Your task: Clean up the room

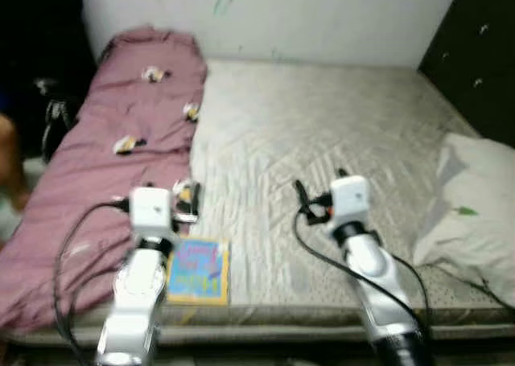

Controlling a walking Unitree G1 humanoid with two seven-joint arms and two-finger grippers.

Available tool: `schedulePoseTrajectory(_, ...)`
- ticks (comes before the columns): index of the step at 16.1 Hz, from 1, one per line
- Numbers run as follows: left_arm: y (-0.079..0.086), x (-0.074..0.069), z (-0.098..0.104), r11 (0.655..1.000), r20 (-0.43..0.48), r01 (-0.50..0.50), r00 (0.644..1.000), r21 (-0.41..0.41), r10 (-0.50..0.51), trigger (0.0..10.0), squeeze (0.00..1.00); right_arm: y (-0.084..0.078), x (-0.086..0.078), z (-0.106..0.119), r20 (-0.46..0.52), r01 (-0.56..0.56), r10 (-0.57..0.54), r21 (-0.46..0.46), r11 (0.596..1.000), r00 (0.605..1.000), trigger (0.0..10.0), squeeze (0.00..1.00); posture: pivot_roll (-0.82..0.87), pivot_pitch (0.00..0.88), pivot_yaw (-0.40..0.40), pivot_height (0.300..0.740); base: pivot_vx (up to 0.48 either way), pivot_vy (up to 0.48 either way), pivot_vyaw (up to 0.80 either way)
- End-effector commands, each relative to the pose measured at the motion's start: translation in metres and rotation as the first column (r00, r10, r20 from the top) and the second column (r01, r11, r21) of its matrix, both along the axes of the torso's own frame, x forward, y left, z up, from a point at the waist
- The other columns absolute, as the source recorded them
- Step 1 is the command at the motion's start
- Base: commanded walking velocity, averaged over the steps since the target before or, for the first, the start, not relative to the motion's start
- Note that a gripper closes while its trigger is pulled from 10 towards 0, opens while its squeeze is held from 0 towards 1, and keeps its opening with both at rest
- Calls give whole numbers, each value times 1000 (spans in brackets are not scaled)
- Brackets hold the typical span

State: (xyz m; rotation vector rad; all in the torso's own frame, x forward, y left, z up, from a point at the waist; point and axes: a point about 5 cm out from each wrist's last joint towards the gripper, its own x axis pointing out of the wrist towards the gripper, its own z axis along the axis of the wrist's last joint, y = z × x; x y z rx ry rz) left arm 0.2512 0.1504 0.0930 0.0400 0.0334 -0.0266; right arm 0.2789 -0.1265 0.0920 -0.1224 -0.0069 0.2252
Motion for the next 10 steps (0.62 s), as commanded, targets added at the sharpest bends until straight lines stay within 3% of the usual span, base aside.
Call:
schedulePoseTrajectory(1, -2, 0, 1, 1000, 4, 9, 1000, 17, -9, 10000, 0, -3, 1, 3, 11, 2, -2, -7, 1000, 1000, 10000, 0, 10, 0, -51, 740, 0, 0, 0)
schedulePoseTrajectory(4, -5, -1, 0, 1000, -3, 23, 1000, 8, -23, 10000, 0, -3, 1, 2, 9, 1, -1, -9, 1000, 1000, 10000, 0, 10, 0, -50, 740, 0, 0, 0)
schedulePoseTrajectory(10, -4, -2, 0, 1000, -3, 28, 1000, 0, -28, 10000, 0, -5, 1, 2, 12, 14, -14, -11, 1000, 1000, 10000, 0, 4, 0, -50, 740, 0, -307, 0)
